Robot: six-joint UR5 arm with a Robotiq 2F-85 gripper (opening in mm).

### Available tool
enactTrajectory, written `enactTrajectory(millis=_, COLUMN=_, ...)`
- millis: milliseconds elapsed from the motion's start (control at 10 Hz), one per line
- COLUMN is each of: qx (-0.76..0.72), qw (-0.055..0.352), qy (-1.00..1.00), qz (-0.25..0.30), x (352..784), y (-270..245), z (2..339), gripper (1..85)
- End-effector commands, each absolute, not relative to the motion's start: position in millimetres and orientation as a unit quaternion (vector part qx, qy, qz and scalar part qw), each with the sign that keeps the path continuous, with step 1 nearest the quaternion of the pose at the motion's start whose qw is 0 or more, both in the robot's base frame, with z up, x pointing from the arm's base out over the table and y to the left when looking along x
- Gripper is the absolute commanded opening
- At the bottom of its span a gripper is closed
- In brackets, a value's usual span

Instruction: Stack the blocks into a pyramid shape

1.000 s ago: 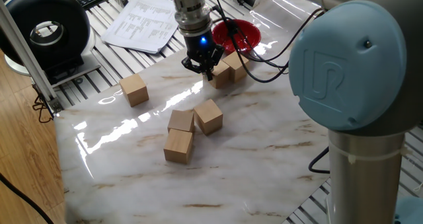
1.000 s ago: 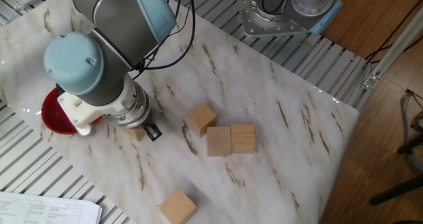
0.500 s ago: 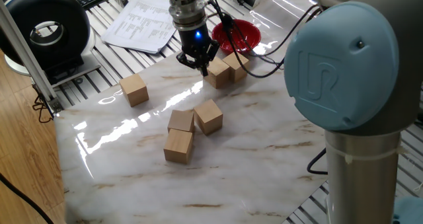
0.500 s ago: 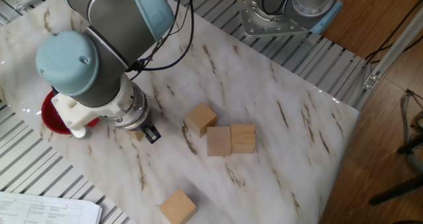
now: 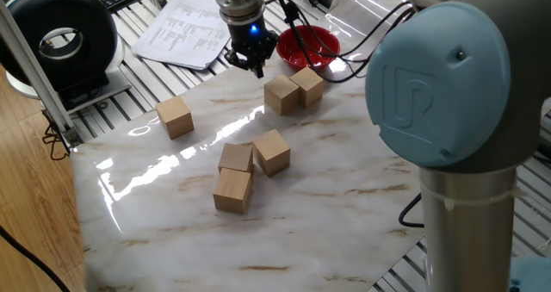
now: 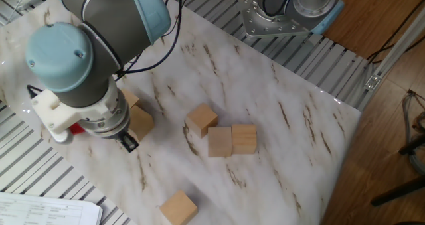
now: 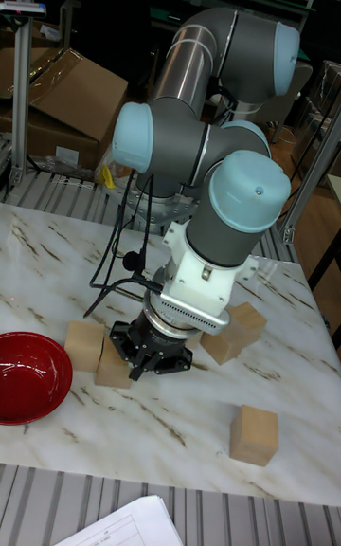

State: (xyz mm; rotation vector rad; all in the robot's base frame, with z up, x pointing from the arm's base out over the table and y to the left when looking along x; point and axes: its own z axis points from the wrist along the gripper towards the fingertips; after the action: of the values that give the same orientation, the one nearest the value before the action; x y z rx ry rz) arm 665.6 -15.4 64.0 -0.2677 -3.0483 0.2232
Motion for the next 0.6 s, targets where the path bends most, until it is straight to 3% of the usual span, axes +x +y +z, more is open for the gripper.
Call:
enactTrajectory(millis=0, qx=-0.081, qw=0.018, qy=-0.994, qz=0.072, x=686.0, y=-25.3, z=60.8, gripper=1.3)
enactTrajectory(millis=500, qx=-0.074, qw=0.016, qy=-0.995, qz=0.058, x=686.4, y=-31.0, z=50.4, gripper=1.3)
